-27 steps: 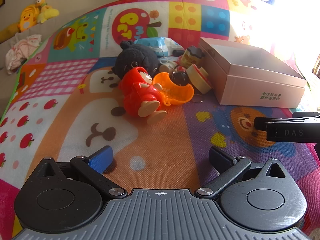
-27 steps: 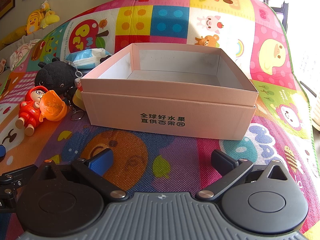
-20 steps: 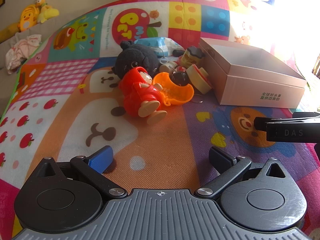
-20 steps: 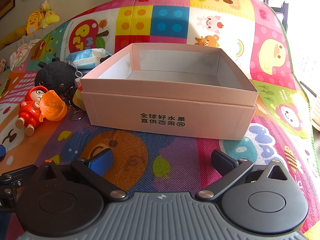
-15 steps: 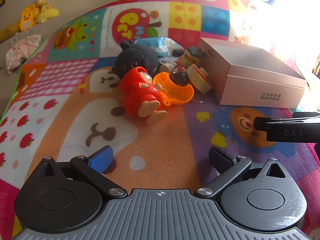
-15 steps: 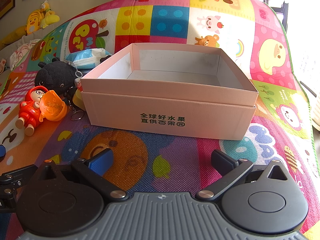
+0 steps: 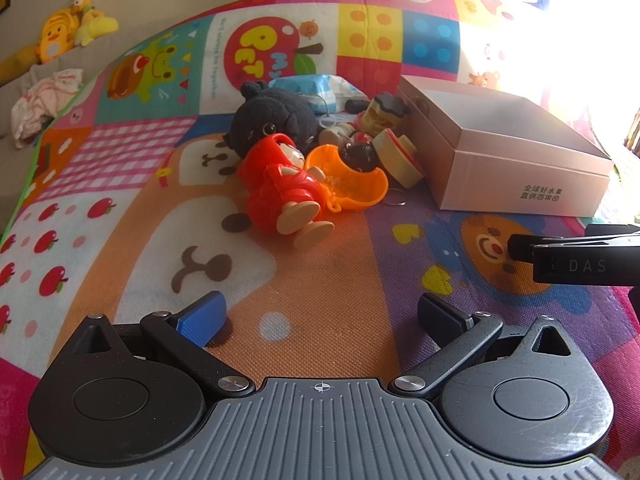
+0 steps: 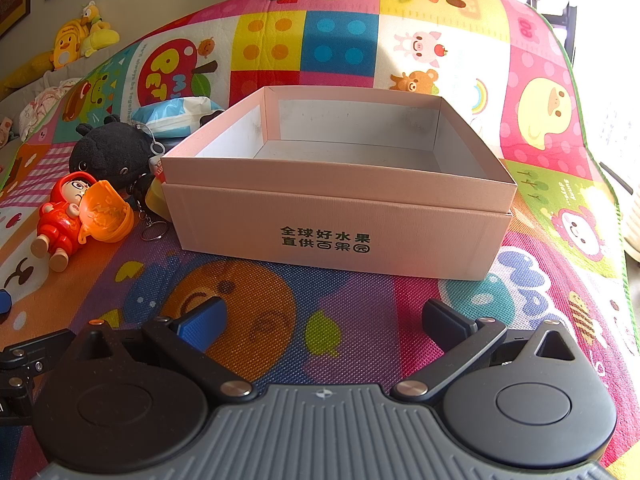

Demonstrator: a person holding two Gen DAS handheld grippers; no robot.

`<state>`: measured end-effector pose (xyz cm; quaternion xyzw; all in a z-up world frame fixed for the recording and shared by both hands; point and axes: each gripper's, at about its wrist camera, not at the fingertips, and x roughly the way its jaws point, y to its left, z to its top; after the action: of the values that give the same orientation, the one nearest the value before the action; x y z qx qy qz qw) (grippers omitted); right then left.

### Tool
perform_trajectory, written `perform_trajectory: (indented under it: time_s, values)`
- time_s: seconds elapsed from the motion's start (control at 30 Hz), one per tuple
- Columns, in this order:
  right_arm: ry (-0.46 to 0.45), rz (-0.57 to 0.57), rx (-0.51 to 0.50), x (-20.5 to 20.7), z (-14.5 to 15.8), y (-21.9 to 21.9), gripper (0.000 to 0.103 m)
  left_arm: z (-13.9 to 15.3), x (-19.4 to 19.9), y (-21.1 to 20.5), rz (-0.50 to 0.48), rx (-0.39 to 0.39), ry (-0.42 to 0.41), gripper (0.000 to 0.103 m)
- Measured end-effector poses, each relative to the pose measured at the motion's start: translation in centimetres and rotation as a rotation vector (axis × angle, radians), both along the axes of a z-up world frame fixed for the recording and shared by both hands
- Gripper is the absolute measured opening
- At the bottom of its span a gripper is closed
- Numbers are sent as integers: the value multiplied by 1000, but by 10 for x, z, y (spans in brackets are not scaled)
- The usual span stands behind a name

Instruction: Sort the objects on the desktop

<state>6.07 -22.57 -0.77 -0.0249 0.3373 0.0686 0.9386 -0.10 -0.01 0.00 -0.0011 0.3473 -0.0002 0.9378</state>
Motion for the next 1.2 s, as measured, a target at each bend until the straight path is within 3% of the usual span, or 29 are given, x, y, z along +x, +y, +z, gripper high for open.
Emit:
perform_trajectory:
  time_s: [0.97, 1.03, 1.2]
  values:
    - [3, 2, 0, 0, 0, 0, 103, 4, 4, -1, -19, 7, 15, 103]
    - [19, 0, 0, 4, 7, -3, 103, 8, 6, -1, -30, 8, -3, 103]
    - [93, -53, -1, -15, 14, -6, 103, 25, 20, -1, -19, 105, -99, 103]
